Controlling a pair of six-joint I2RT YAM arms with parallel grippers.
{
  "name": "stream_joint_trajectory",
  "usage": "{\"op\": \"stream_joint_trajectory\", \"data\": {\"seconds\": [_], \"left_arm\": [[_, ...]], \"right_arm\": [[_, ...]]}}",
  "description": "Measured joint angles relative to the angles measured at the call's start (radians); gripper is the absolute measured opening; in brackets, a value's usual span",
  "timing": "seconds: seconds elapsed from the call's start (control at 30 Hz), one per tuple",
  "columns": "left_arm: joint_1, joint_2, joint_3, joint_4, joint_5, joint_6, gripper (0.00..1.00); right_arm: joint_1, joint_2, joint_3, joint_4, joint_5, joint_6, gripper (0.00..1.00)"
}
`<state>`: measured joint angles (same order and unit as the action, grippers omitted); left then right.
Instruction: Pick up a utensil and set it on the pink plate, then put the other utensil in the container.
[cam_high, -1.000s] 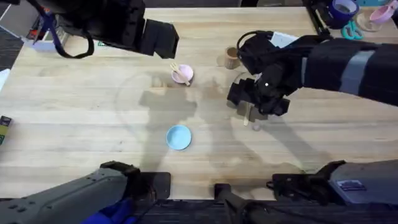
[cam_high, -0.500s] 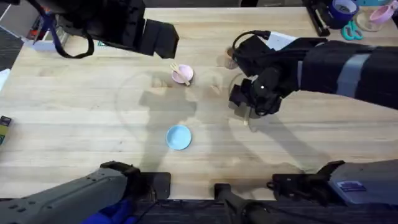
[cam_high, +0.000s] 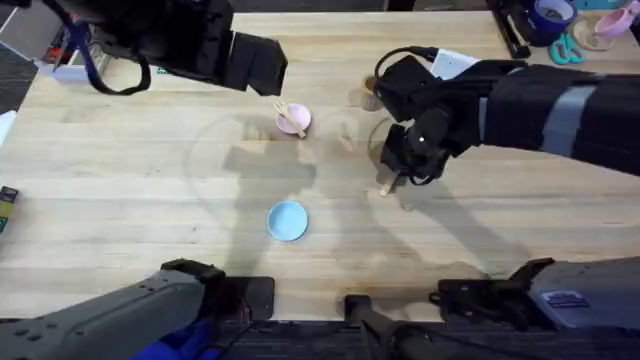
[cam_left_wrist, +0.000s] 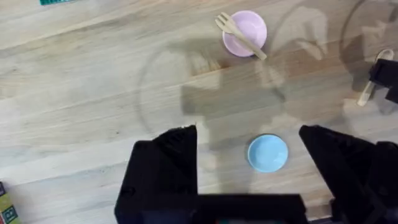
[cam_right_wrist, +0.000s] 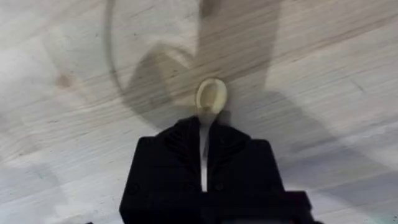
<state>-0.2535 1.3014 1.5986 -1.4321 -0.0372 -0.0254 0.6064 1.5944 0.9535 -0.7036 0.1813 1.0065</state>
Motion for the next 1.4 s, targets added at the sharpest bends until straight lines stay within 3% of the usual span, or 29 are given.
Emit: {"op": "stream_joint_trajectory", "data": {"seconds": [0.27,0.43,0.63,0.87,1.03,1.23,1.4], "left_arm": [[0.000,0.000,0.000,0.002,0.000,0.000,0.993],[0.000,0.000,0.000,0.079,0.000,0.026,0.993],[0.000,0.008,0.000,0.187,0.003,0.141,0.993],[0.013,0.103,0.000,0.242,0.050,0.361,0.993],[0.086,0.177,-0.001,0.303,0.182,0.532,0.993],[0.232,0.258,-0.001,0.352,0.443,0.729,0.993],[0.290,0.351,-0.001,0.351,0.651,0.928,0.993]], "right_arm": [[-0.001,0.000,0.001,-0.002,0.002,-0.001,0.031],[-0.002,0.001,0.008,-0.005,-0.004,-0.054,0.032],[-0.015,0.005,0.042,-0.019,-0.031,-0.171,0.032],[-0.102,-0.052,0.115,-0.058,-0.043,-0.354,0.032],[-0.175,-0.137,0.150,-0.096,-0.044,-0.465,0.032],[-0.269,-0.217,0.152,-0.101,-0.044,-0.570,0.032],[-0.341,-0.266,0.152,-0.056,-0.043,-0.654,0.032]]}}
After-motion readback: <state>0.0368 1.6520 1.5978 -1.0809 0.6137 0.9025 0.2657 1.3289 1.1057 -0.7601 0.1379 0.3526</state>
